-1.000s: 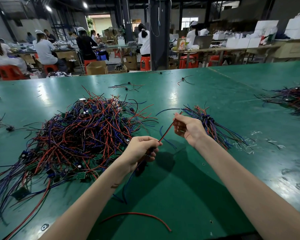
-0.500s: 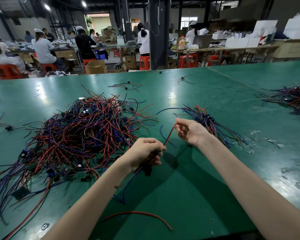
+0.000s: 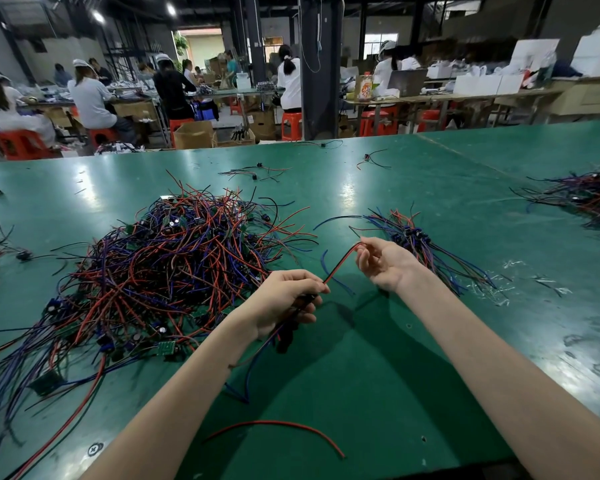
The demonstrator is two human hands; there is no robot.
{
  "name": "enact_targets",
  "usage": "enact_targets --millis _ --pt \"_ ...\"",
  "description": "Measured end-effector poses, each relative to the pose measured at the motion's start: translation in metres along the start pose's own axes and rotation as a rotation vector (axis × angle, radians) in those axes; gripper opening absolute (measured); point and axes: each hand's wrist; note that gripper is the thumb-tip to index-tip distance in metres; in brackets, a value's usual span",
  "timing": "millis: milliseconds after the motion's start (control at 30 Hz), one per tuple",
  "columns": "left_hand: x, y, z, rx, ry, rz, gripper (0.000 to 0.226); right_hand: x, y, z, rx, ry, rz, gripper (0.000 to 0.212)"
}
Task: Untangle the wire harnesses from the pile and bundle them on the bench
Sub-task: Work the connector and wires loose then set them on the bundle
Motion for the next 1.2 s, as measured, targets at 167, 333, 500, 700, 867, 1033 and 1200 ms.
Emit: enact_targets --millis 167,333,500,700,867,1033,1200 --pt "-0.001 0.001 0.001 -0.025 -0.026 -0.005 0.020 0.006 0.001 0.002 -0.446 0.138 0.208 0.020" --pt "-0.002 0.003 0.003 -0.032 -0.063 -0.010 0.022 0.006 0.000 0.005 -0.458 0.162 0.267 0.023" --pt "-0.001 0.005 0.005 -0.025 -0.091 -0.014 0.026 0.000 -0.004 0.004 -0.049 -0.009 0.148 0.032" --pt "-0.001 0.008 0.009 -0.013 -0.139 -0.044 0.024 0.005 -0.003 0.009 -0.002 -0.076 0.075 0.033" --pt "-0.001 0.010 0.010 0.028 -0.159 -0.039 0.022 0.003 -0.003 0.012 0.194 -0.081 -0.051 0.040" --pt "-0.001 0.009 0.012 0.025 -0.172 -0.056 0.024 0.007 0.006 0.008 -0.178 0.038 0.130 0.033" --pt "-0.001 0.011 0.011 0.027 -0.158 -0.050 0.022 0.004 0.014 0.002 -1.094 0.292 0.670 0.038"
Point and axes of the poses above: each hand's wrist, its own z-axis away from the middle knuckle, its own x-axis out of the palm, y = z × x, and after that the axes turned 8 degrees about y, right-handed
